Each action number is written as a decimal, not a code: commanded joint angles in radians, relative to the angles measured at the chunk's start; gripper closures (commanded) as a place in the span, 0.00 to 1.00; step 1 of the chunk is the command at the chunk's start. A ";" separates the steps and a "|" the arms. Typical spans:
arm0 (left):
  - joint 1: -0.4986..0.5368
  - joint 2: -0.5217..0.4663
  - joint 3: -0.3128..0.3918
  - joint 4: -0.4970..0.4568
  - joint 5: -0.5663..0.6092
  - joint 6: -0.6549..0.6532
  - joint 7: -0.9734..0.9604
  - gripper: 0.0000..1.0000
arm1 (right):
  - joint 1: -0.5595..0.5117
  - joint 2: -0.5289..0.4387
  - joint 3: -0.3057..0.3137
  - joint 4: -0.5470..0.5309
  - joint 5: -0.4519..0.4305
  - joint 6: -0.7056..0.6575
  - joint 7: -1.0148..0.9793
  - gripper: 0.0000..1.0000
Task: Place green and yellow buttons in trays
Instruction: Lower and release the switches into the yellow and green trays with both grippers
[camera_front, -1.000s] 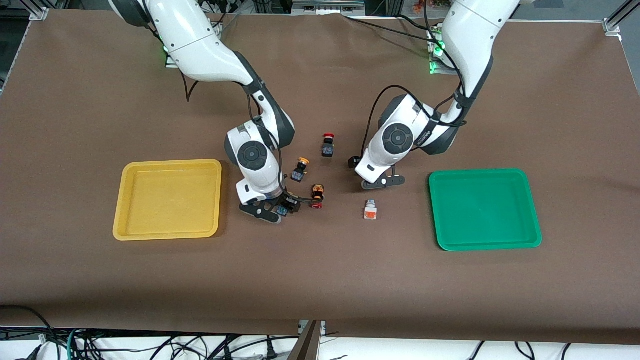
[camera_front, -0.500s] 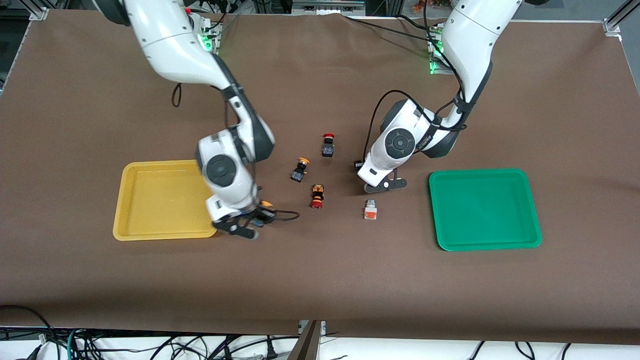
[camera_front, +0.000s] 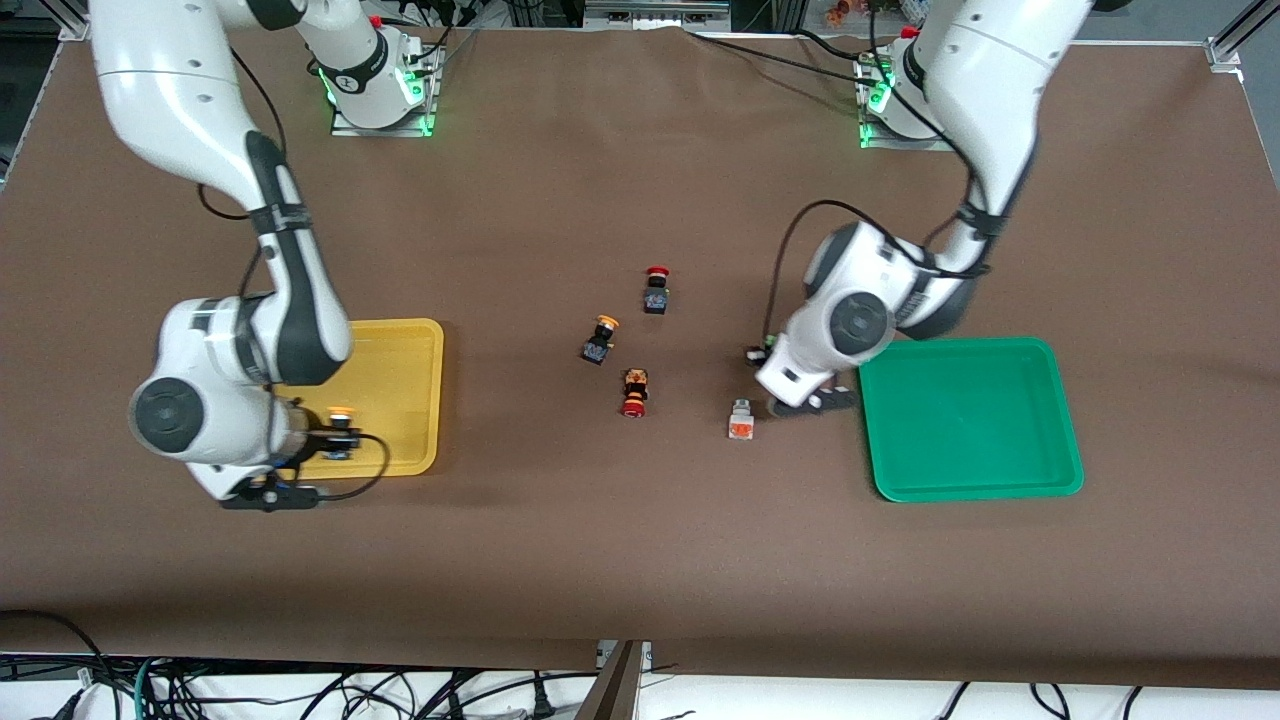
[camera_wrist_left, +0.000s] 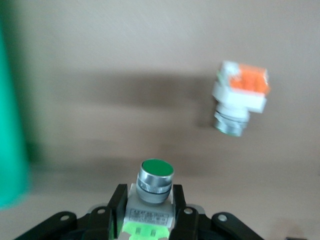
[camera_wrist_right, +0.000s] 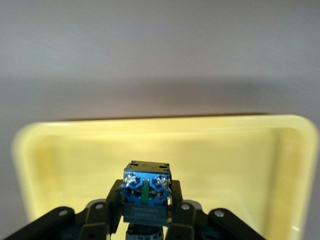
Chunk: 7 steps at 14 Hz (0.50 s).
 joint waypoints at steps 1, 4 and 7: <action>0.107 0.036 0.001 0.121 0.010 -0.089 0.240 1.00 | 0.017 -0.041 -0.051 -0.127 0.010 0.029 -0.075 1.00; 0.176 0.099 0.036 0.199 0.128 -0.086 0.456 0.49 | 0.016 -0.084 -0.067 -0.276 0.013 0.141 -0.101 1.00; 0.181 0.108 0.027 0.237 0.122 -0.092 0.488 0.00 | 0.016 -0.099 -0.067 -0.289 0.013 0.142 -0.094 0.30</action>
